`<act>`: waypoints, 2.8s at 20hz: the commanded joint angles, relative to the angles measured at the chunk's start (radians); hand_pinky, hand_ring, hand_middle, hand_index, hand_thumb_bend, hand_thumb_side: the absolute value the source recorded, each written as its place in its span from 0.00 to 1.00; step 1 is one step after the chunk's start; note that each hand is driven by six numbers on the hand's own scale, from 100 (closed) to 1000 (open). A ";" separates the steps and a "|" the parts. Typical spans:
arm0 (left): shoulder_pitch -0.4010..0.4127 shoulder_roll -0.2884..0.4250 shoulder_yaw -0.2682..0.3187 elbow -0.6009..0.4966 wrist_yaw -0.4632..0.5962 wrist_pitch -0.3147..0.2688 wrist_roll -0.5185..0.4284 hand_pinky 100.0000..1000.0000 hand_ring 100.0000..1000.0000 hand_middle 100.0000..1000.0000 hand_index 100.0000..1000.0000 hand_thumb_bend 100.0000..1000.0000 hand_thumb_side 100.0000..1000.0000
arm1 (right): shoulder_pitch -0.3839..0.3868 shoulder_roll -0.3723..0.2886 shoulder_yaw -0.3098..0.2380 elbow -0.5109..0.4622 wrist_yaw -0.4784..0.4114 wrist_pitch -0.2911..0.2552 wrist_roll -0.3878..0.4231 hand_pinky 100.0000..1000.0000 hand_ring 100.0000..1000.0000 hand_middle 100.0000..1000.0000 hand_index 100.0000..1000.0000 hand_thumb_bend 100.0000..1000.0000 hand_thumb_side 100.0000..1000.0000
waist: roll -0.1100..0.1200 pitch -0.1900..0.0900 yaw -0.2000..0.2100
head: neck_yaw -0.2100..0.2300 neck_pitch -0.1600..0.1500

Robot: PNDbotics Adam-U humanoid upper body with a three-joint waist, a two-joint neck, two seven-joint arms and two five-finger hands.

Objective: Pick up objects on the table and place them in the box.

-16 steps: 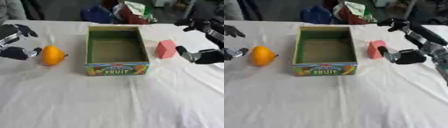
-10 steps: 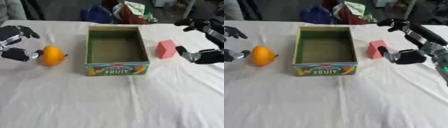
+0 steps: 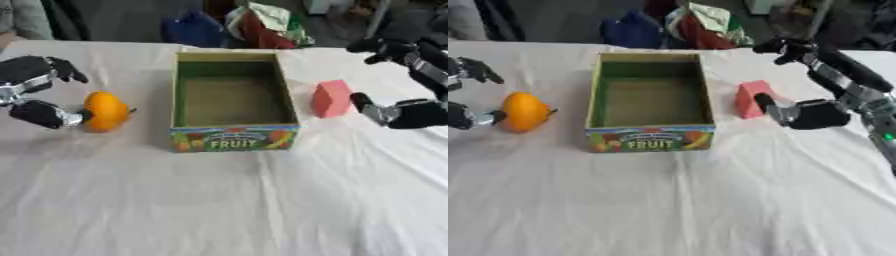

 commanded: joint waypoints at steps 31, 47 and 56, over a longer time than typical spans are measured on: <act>-0.080 -0.091 -0.022 0.195 -0.259 -0.063 0.054 0.62 0.56 0.58 0.78 0.00 0.36 | -0.016 -0.006 -0.005 0.007 -0.017 -0.003 0.002 0.84 0.94 0.87 0.93 0.02 0.21 | 0.006 -0.018 -0.020 | 0.000 0.009; -0.103 -0.043 0.000 0.033 -0.362 -0.079 0.192 0.35 0.28 0.30 0.56 0.00 0.38 | -0.016 -0.009 -0.006 0.011 -0.019 -0.002 -0.002 0.84 0.94 0.87 0.93 0.00 0.23 | 0.008 -0.023 -0.024 | -0.004 0.005; -0.218 -0.051 0.007 -0.076 -0.293 -0.070 0.174 0.35 0.29 0.30 0.57 0.00 0.37 | -0.018 -0.011 0.000 0.018 -0.024 -0.004 0.005 0.84 0.94 0.87 0.93 0.00 0.23 | 0.015 -0.034 -0.033 | -0.006 0.005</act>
